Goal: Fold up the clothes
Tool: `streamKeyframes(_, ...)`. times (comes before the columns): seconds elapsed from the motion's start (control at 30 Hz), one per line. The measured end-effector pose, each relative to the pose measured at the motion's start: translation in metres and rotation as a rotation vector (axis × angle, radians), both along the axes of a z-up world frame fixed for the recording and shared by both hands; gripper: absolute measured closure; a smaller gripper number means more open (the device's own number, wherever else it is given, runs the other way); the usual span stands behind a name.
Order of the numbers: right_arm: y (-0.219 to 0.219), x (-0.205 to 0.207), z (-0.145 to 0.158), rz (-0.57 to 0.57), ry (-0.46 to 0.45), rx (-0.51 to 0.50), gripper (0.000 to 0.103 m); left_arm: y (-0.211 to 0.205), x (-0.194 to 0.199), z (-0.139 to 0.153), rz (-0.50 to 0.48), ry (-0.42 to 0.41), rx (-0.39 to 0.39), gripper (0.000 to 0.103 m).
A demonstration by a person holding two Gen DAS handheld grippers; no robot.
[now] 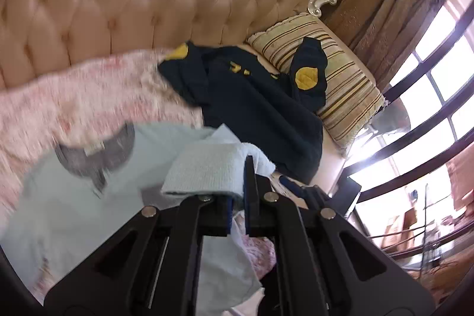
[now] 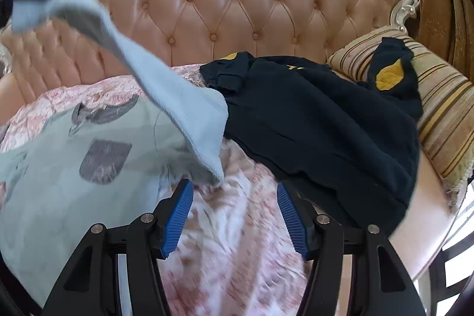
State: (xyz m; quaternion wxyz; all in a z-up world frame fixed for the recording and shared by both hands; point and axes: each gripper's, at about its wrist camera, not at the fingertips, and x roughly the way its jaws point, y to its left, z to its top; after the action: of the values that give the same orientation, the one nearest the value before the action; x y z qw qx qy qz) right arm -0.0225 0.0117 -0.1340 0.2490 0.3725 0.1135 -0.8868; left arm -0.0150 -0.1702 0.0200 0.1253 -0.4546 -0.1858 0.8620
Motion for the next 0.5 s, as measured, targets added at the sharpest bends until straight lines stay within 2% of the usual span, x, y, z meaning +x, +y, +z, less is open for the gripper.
streamKeyframes(0.17,-0.028,-0.005,-0.004,0.013,0.009,-0.009,0.043,-0.001,-0.013,0.029,-0.020,0.029,-0.079,0.097)
streamKeyframes(0.33,-0.049,-0.012,-0.009,-0.006,0.039,0.013,0.043,-0.020,-0.008,0.046,0.000,0.059,-0.075,0.097)
streamKeyframes(0.5,-0.064,-0.015,-0.018,0.005,0.062,0.040,0.043,-0.048,0.000,0.046,0.036,0.060,-0.071,0.097)
